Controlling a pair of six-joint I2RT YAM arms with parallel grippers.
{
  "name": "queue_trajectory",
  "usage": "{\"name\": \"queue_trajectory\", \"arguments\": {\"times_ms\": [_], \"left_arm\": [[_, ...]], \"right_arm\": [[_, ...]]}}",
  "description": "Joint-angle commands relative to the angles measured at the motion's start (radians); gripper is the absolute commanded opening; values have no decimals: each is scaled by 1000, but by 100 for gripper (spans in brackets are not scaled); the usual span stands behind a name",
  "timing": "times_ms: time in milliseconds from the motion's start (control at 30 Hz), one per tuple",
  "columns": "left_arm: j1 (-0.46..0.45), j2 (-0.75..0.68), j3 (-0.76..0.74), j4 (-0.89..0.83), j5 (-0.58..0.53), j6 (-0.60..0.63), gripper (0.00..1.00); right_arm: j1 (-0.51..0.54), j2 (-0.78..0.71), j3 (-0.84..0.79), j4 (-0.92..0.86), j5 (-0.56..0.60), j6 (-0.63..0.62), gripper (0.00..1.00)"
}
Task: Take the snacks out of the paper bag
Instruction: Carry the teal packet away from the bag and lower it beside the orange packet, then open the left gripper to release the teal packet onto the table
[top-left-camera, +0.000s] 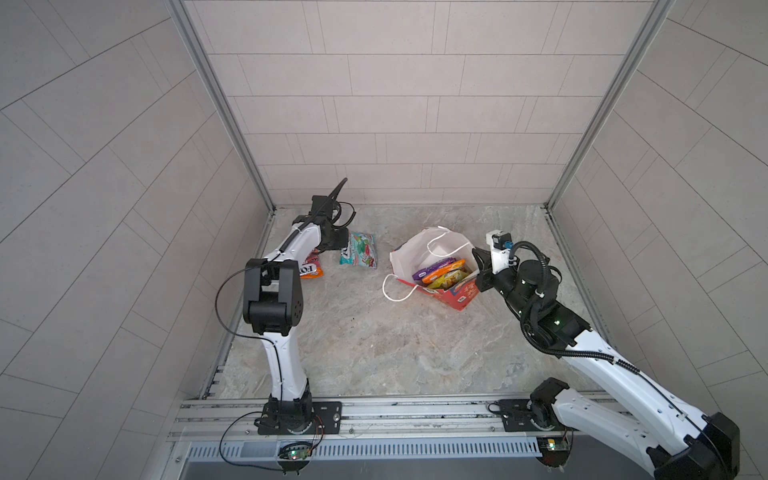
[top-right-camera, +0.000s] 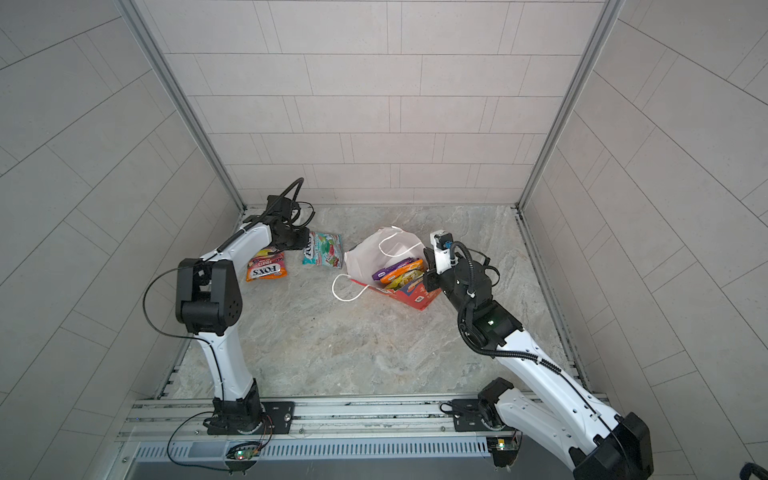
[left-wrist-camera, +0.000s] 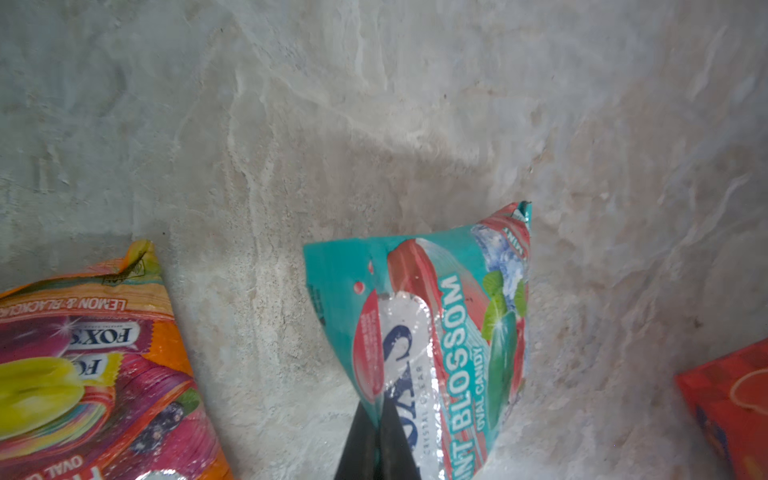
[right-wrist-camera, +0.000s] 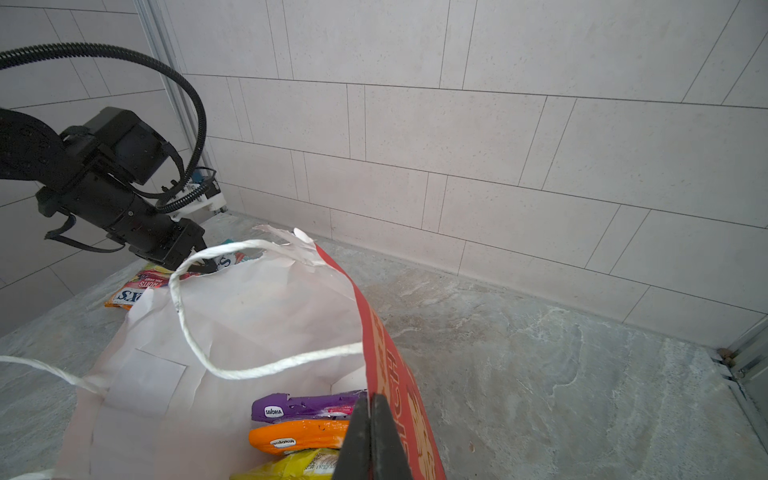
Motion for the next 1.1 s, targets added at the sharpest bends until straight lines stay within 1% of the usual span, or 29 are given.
{"name": "queue_trajectory", "arguments": {"times_ms": [0,200,267,333,367,433,500,633,733,800,900,1067], "left_arm": [[-2,5,37,-159,-64,152,0],[-1,7,56,-179,-173,219,0],[2,10,60,-172,-203,219,0],[9,14,56,-153,-215,191,0],[20,12,50,-138,-207,164,0],[40,12,40,-114,-157,120,0],[52,15,30,-92,-146,80,0],[59,20,22,-77,-170,33,0],[81,15,-1,-43,-118,0,0],[88,17,-7,-35,-124,-29,0],[95,21,-6,-37,-98,-31,0],[100,24,-27,0,-66,-78,0]], "right_arm": [[-6,-26,-3,71,-8,5,0],[-6,-23,-5,77,-18,8,0],[-6,-22,-5,78,-18,8,0],[-6,-23,-3,73,-18,7,0],[-6,-25,-5,72,-18,6,0],[-6,-29,-7,71,-15,2,0],[-6,-31,-8,71,-12,2,0],[-7,-30,-9,73,-17,5,0],[-6,-31,-11,73,-17,4,0],[-7,-30,-10,73,-18,6,0],[-6,-29,-9,73,-23,7,0],[-7,-24,-9,75,-26,10,0]]}}
